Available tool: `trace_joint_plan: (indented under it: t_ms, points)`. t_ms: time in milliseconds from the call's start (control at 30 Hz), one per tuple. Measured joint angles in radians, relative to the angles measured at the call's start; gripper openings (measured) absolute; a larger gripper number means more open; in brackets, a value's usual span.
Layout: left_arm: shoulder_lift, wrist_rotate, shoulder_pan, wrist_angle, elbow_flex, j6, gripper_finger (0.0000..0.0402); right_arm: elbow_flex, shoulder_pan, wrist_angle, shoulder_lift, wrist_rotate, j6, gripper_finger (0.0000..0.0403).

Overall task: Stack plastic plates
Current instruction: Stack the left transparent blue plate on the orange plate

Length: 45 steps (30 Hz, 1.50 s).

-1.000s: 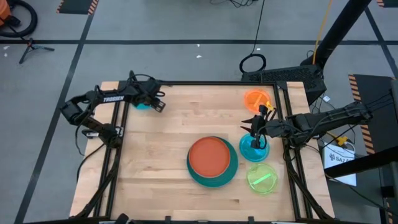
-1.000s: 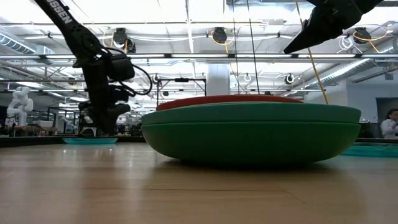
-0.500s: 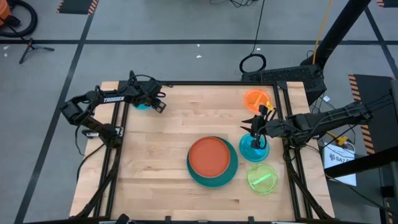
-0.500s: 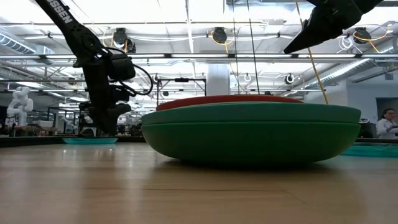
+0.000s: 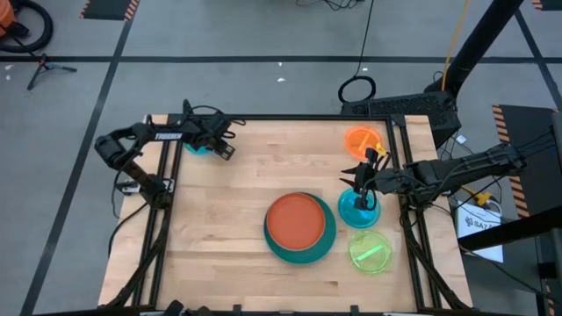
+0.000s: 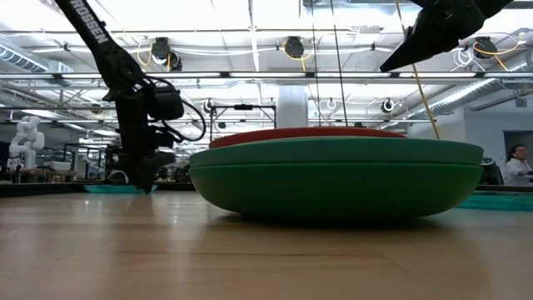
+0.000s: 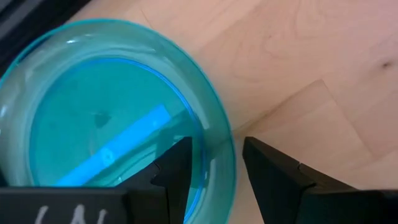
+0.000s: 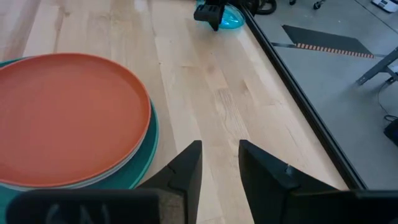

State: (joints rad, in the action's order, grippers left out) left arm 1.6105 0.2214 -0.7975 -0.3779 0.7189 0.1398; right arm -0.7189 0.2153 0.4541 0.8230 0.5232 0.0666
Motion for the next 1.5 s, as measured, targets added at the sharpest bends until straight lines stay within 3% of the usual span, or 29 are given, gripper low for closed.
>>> trace_joint_plan:
  t_ms: [300,767,1000,1100,1500]
  points:
    - [0.022,0.061,0.019,0.065,-0.005,-0.003,0.0147,0.0,0.0,0.001,0.0,0.0,0.0,0.0098]
    - [0.024,0.068,0.056,0.074,-0.006,0.011,0.0012,0.0,0.0,0.015,0.0,0.0,0.019,0.0098]
    - [0.023,0.148,0.138,0.062,-0.007,0.038,0.0006,0.0,0.0,0.015,0.0,0.0,0.019,0.0098]
    - [-0.001,0.137,0.183,0.046,-0.009,0.047,0.0006,0.0,0.0,0.015,0.0,0.0,0.019,0.0098]
    - [-0.255,0.121,0.395,-0.047,-0.01,0.048,0.0006,0.0,0.001,0.014,0.0,0.0,0.024,0.0098]
